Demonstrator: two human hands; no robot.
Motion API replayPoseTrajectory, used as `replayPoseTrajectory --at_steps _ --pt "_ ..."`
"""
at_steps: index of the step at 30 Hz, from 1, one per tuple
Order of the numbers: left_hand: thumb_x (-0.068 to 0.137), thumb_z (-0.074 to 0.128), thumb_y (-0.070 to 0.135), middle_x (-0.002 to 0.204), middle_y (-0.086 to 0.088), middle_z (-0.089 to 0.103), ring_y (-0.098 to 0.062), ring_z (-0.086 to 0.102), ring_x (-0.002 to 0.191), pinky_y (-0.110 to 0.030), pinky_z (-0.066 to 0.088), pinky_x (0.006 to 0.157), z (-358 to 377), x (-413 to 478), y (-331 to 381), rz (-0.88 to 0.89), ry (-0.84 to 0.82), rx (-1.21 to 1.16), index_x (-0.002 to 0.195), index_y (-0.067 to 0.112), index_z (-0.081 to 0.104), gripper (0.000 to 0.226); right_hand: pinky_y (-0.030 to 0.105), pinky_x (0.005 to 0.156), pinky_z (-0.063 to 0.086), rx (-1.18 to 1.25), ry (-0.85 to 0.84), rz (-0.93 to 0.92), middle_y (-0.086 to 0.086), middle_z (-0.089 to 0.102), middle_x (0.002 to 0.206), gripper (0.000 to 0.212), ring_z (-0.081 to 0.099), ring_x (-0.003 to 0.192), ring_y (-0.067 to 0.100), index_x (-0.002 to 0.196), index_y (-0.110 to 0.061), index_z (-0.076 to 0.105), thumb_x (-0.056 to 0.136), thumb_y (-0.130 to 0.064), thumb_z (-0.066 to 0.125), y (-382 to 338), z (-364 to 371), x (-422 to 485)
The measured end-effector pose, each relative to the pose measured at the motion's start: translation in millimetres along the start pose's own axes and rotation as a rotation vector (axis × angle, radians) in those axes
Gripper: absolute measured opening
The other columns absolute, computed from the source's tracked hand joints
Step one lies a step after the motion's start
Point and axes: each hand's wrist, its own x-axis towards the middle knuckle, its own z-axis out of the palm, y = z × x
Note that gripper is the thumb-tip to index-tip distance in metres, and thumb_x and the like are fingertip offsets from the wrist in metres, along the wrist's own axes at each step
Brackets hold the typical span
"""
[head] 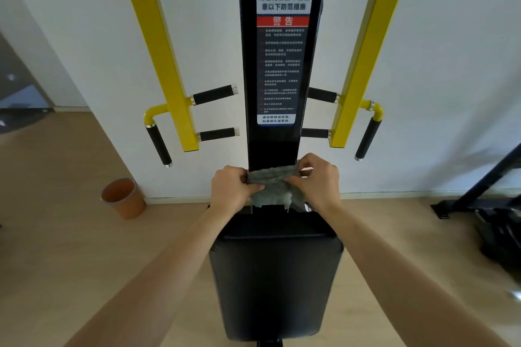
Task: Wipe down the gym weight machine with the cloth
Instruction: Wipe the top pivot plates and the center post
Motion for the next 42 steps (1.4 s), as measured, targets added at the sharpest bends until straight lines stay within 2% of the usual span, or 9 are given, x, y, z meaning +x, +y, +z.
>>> replayPoseTrajectory --at_steps 8,11,13,19,22,29,34,37,42 --pt "0.078 0.085 0.035 0.073 -0.001 0.067 -0.018 0.067 0.071 -0.024 0.046 0.056 3.9 3.9 -4.9 -0.069 -0.157 0.022 0.076 0.014 0.07 0.026 0.021 0.061 0.044 -0.203 -0.308 0.176 -0.002 0.065 0.082 0.029 0.062 0.078 0.016 0.078 -0.021 0.065 0.068 -0.028 0.091 10.7 3.0 14.4" --pt "0.081 0.083 0.037 0.069 0.008 0.064 -0.011 0.062 0.067 -0.013 0.035 0.053 -1.1 -4.2 3.1 0.018 -0.016 0.003 0.073 0.02 0.066 0.025 0.019 0.061 0.047 -0.098 -0.182 0.127 -0.003 0.071 0.082 0.022 0.066 0.077 0.015 0.081 -0.022 0.071 0.07 -0.027 0.09 10.1 -1.9 9.6" --pt "0.081 0.082 0.036 0.081 0.012 0.071 -0.005 0.063 0.072 -0.007 0.039 0.061 -7.1 -11.0 11.6 0.093 0.116 -0.066 0.09 0.021 0.074 0.019 0.02 0.066 0.048 -0.02 -0.082 0.103 -0.004 0.073 0.09 0.02 0.066 0.08 0.013 0.092 -0.021 0.076 0.075 -0.027 0.086 5.0 -7.4 4.8" --pt "0.084 0.079 0.034 0.104 0.012 0.075 -0.002 0.071 0.091 -0.022 0.06 0.083 -37.1 -14.3 49.3 0.271 0.33 -0.277 0.123 0.018 0.072 0.043 0.015 0.063 0.041 0.031 0.021 -0.056 -0.002 0.065 0.089 0.019 0.06 0.076 0.011 0.106 -0.018 0.078 0.086 -0.02 0.076 -44.5 -40.5 16.7" --pt "0.085 0.077 0.033 0.097 0.012 0.076 -0.004 0.072 0.086 -0.029 0.062 0.077 -61.7 -6.1 75.6 0.355 0.434 -0.314 0.117 0.018 0.073 0.035 0.03 0.068 0.048 0.055 0.034 -0.115 0.003 0.07 0.088 0.014 0.065 0.082 0.021 0.1 -0.012 0.078 0.088 -0.017 0.073 -75.0 -59.1 29.6" --pt "0.085 0.064 0.054 0.091 0.006 0.077 -0.01 0.072 0.075 -0.034 0.061 0.066 -114.4 12.4 120.9 0.504 0.577 -0.279 0.107 0.014 0.075 0.046 0.032 0.069 0.054 0.21 0.069 -0.182 -0.004 0.072 0.079 0.008 0.065 0.075 0.014 0.093 -0.019 0.078 0.089 -0.015 0.073 -134.4 -95.4 55.6" --pt "0.087 0.062 0.055 0.087 0.011 0.076 -0.005 0.071 0.075 -0.019 0.053 0.064 -154.7 27.3 156.8 0.582 0.65 -0.245 0.103 0.018 0.075 0.042 0.042 0.08 0.061 0.329 0.115 -0.229 -0.01 0.074 0.082 0.01 0.071 0.086 0.015 0.093 -0.028 0.079 0.088 -0.019 0.075 -176.3 -120.1 73.3" --pt "0.09 0.066 0.047 0.081 0.01 0.075 -0.008 0.069 0.071 -0.022 0.051 0.061 -175.5 35.3 176.8 0.614 0.693 -0.227 0.097 0.017 0.075 0.033 0.04 0.081 0.061 0.343 0.154 -0.281 -0.01 0.075 0.086 0.013 0.071 0.087 0.013 0.099 -0.026 0.079 0.088 -0.021 0.075 -202.7 -135.4 81.3" --pt "0.09 0.074 0.036 0.063 0.015 0.058 -0.002 0.051 0.054 -0.013 0.028 0.053 -206.7 38.8 211.9 0.602 0.793 -0.199 0.074 0.019 0.062 0.026 0.034 0.076 0.061 0.399 0.233 -0.285 -0.003 0.075 0.088 0.011 0.07 0.088 0.017 0.096 -0.025 0.078 0.09 -0.018 0.072 -245.5 -153.9 87.9"
